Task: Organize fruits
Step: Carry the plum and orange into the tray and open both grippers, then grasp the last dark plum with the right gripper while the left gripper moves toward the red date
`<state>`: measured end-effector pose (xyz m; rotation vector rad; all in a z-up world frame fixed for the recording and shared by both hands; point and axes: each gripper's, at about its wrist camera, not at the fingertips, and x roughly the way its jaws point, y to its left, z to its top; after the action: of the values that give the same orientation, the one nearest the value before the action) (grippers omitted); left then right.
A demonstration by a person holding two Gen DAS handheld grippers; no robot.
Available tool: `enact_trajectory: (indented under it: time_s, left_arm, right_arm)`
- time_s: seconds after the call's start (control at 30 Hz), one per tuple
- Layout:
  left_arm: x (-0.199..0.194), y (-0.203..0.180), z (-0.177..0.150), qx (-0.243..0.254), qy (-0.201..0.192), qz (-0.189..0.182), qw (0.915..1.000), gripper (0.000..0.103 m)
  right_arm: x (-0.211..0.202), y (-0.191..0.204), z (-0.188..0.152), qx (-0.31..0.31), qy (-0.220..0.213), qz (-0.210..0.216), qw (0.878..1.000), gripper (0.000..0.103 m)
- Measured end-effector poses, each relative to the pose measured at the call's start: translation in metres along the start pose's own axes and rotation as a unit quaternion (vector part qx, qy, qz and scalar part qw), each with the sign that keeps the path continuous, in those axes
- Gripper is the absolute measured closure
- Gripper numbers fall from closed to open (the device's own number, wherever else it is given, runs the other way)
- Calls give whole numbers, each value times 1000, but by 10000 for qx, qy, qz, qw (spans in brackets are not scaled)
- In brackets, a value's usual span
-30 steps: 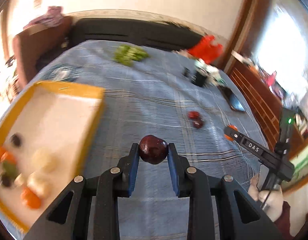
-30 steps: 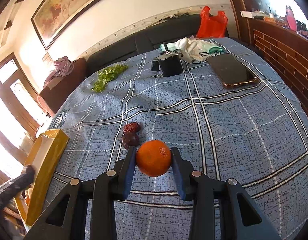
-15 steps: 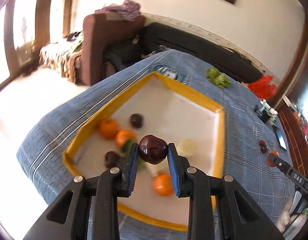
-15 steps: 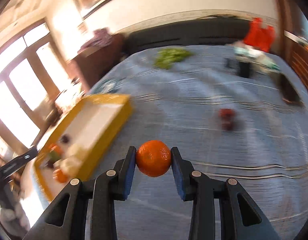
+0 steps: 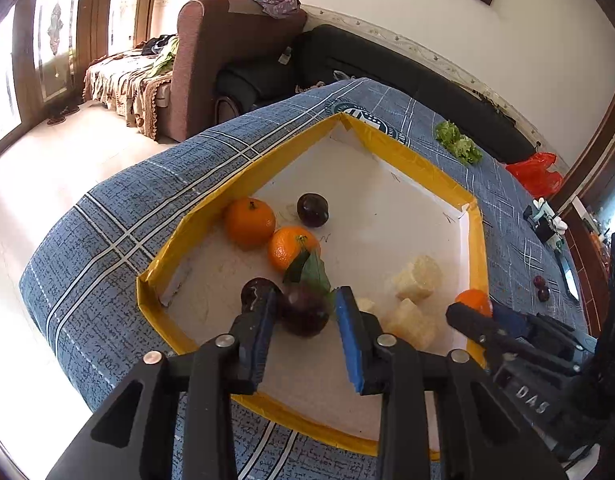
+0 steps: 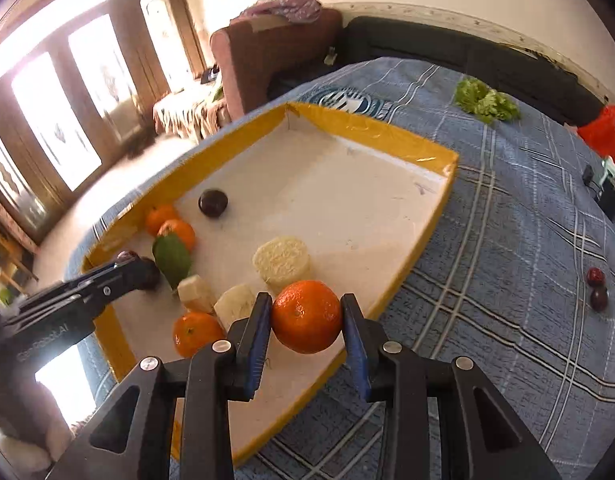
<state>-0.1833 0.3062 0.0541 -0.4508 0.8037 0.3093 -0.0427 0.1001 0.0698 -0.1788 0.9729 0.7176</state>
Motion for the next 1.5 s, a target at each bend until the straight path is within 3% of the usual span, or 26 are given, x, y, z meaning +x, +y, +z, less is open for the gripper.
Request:
enact_trajectory:
  time_s: [0.1,0.27,0.47,0.6,0.73,0.9,1.03,1.5]
  left_arm:
    - [-6,1,4,-96,-150,19,9998,43]
    - [-21,4,8,-151,-361,73,9992,32]
    - [-54,-19,2,148,-866,-275,9958,20]
    - [-67,-46,-7,564,-1042,-16,9930,20]
    - [-74,-72,-20,1061,-1203,388,9863,20]
    - [-85,-83,-26,1128,-1119,383,9865,20]
    - [-95,-87,-31,1143,-1102,353,9867,20]
    - [-111,-109,-47,1430,-1102,429,9826,20]
  right_arm:
    - [10,10,1,-208,104,-139,9996,64]
    - [3,8,2,-134,59,-55,9999,58]
    - [-34,-3,-3,177,-307,-69,9993,51]
    - [-67,-19,-20,540,-660,-191,9962,42]
    - [-93,-45,-47,1310,-882,29,9875,38]
    - [-110,-65,-69,1844,-967,-72,9781,36]
    - [-122,-67,-77,1852,-1106,-266,9761,35]
    - [-144,-66,-94,1741,-1313,-262,9756,31]
